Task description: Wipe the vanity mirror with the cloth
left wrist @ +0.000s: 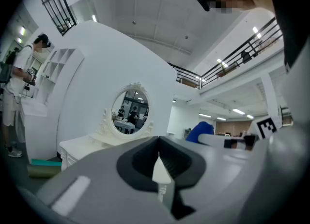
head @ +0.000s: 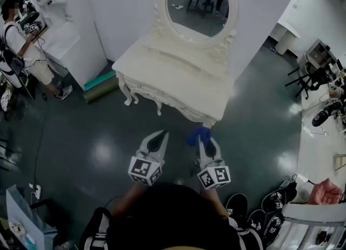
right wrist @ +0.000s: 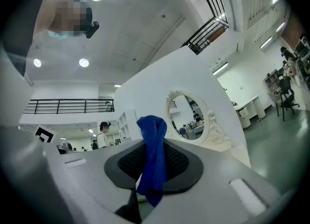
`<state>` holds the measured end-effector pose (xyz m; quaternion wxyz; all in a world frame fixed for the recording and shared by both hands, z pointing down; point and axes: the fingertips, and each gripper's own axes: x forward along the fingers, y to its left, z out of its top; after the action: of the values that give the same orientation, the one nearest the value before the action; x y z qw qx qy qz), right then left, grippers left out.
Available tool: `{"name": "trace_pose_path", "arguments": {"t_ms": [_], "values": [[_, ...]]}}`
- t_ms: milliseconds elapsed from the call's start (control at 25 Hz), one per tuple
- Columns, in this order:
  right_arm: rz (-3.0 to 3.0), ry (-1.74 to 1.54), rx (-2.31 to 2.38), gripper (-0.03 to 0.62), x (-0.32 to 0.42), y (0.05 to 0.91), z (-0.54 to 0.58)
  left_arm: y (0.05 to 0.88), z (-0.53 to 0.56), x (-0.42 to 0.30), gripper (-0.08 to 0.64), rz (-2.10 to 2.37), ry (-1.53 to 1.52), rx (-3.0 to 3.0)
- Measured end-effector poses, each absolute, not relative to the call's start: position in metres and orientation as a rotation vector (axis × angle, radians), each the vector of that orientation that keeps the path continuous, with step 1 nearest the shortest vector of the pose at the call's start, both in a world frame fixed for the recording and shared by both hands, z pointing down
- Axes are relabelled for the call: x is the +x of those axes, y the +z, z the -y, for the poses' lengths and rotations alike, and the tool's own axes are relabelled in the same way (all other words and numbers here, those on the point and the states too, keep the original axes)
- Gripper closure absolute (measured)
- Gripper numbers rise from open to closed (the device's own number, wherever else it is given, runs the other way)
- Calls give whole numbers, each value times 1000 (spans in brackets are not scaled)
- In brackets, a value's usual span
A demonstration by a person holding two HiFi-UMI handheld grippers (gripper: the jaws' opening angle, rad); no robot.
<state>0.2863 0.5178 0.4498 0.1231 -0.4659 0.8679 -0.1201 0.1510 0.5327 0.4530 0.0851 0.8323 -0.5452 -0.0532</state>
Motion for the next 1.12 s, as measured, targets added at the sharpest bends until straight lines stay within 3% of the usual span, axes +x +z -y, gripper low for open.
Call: {"name": "trace_pose_path", "arguments": {"t_ms": [560, 1120], "values": [[-2513, -395, -1324, 518, 261, 453, -524, 456, -539, 127, 549, 1608, -159, 2472], [-2461, -394, -1402, 518, 203, 469, -528, 483, -549, 50, 549, 1593, -115, 2458]]}}
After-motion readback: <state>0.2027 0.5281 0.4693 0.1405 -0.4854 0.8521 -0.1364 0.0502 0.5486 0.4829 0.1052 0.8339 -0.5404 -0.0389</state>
